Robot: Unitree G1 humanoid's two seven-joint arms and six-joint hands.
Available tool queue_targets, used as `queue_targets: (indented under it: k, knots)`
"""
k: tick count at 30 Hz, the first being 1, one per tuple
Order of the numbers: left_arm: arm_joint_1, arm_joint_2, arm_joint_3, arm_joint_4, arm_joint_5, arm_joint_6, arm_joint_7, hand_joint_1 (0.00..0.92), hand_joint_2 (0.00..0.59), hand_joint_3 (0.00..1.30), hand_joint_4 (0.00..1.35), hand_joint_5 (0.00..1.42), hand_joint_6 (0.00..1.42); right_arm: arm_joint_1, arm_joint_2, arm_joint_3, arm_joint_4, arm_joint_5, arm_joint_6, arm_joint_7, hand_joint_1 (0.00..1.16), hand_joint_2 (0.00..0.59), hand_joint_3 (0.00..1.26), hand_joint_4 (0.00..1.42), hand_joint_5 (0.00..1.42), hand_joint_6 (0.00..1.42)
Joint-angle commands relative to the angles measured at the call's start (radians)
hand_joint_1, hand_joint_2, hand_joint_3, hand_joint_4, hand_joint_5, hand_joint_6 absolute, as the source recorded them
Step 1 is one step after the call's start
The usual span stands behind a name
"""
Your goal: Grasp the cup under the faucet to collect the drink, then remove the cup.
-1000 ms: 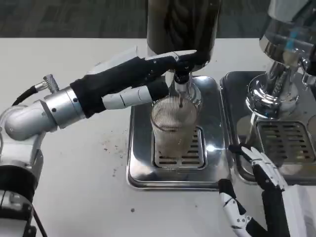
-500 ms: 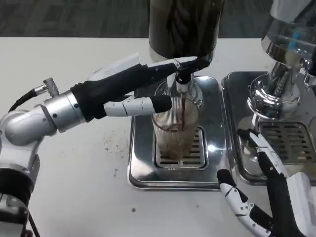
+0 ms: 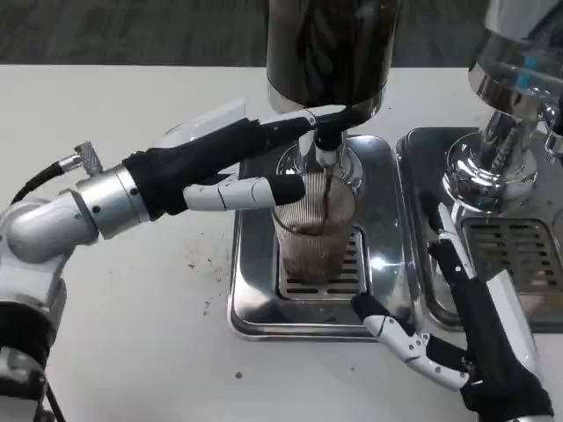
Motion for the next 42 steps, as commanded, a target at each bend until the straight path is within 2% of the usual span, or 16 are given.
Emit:
queue_targets:
  k: [1, 8, 18, 27, 42]
  knots:
    - [0.021, 0.012, -0.03, 0.018, 0.05, 0.003, -0.019, 0.0, 0.093, 0.13, 0.02, 0.03, 0.0, -0.035, -0.003, -0.014, 0.028, 0.036, 0.015, 0.05, 0.61, 0.207, 0.0, 0.0, 0.0, 0.08]
    - [0.018, 0.015, -0.033, 0.021, 0.05, 0.005, -0.017, 0.0, 0.095, 0.14, 0.03, 0.03, 0.0, -0.105, 0.012, -0.016, 0.086, 0.067, 0.025, 0.102, 0.62, 0.199, 0.0, 0.0, 0.0, 0.07]
    - [0.021, 0.019, -0.036, 0.021, 0.048, 0.0, -0.016, 0.0, 0.099, 0.14, 0.03, 0.03, 0.0, -0.159, 0.021, -0.023, 0.142, 0.085, 0.027, 0.125, 0.63, 0.216, 0.0, 0.0, 0.0, 0.07]
    - [0.023, 0.02, -0.037, 0.018, 0.046, -0.002, -0.016, 0.0, 0.065, 0.14, 0.03, 0.03, 0.0, -0.21, 0.026, -0.033, 0.183, 0.103, 0.037, 0.146, 0.62, 0.219, 0.0, 0.0, 0.0, 0.06]
    - [0.028, 0.03, -0.034, 0.017, 0.046, 0.001, -0.012, 0.0, 0.043, 0.15, 0.03, 0.03, 0.0, -0.295, 0.05, -0.035, 0.283, 0.14, 0.029, 0.178, 0.59, 0.23, 0.0, 0.0, 0.0, 0.07]
